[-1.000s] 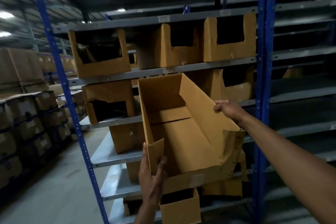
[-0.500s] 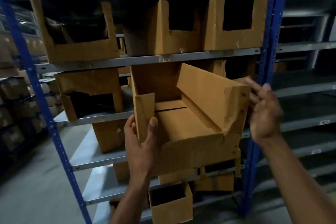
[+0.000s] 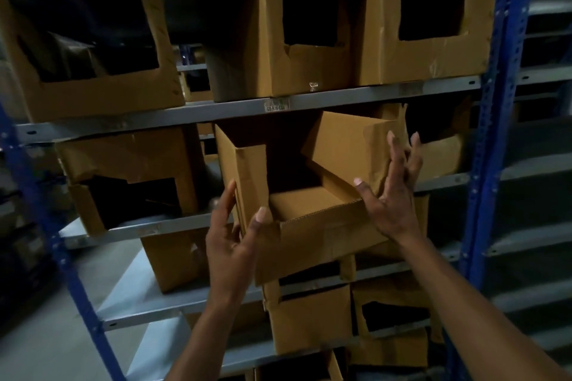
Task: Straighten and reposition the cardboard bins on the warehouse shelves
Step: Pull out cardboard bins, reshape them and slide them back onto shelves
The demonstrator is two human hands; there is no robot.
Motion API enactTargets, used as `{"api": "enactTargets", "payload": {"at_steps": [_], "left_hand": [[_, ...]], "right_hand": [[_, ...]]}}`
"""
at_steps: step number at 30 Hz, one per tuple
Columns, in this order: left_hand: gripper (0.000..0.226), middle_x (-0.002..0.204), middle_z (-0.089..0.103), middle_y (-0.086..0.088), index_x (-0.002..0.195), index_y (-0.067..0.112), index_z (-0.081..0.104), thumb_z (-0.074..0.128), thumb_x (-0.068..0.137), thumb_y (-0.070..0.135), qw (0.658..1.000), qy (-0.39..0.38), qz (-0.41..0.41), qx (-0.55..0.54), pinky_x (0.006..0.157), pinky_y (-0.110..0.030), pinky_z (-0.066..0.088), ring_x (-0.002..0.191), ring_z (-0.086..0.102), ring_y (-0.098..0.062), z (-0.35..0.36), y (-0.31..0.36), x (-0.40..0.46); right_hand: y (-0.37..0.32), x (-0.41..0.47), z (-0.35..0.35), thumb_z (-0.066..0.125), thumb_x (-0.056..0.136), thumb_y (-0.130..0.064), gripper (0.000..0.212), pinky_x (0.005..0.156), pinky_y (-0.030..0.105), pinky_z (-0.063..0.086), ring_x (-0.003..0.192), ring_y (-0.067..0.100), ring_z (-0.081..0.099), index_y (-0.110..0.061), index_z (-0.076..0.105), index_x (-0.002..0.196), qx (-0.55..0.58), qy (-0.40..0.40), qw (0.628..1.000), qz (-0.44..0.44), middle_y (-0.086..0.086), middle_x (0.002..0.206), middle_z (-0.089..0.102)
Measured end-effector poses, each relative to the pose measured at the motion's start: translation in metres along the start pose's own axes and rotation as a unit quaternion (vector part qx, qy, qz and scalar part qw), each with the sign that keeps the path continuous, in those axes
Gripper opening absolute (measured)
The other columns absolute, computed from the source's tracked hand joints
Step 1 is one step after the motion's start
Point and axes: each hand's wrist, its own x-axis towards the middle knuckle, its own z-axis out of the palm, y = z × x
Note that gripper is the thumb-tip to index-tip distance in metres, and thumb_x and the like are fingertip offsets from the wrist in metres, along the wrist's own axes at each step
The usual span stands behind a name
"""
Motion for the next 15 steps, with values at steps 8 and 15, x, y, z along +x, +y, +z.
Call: {"api": "enactTargets", "payload": {"at_steps": [8,15], "left_hand": [[0.107,0.16,0.047,0.006,0.16,0.052,0.032,0.081,0.068,0.078,0.99,-0.052,-0.124,0.038,0.102,-0.058,0.058,0.144,0.052,-0.021,-0.001,-0.104,0.085],[0.095,0.176,0.017,-0.002,0.157,0.066,0.012,0.046,0.076,0.1,0.909,-0.125,-0.173,0.357,0.121,-0.073,0.027,0.162,0.016,-0.035,-0.018,-0.18,0.102]], "right_hand": [[0.09,0.024,0.108,0.036,0.097,-0.07,0.091,0.12,0.071,-0.005,0.15,0.029,-0.038,-0.038,-0.021,0.161,-0.059,-0.193,0.979,0.005,0.005,0.159,-0.047],[0.122,0.037,0.167,0.027,0.095,-0.081,0.102,0.12,0.064,-0.016,0.151,0.034,-0.035,-0.026,-0.033,0.157,-0.148,-0.221,0.962,0.063,0.014,0.162,-0.041]]}}
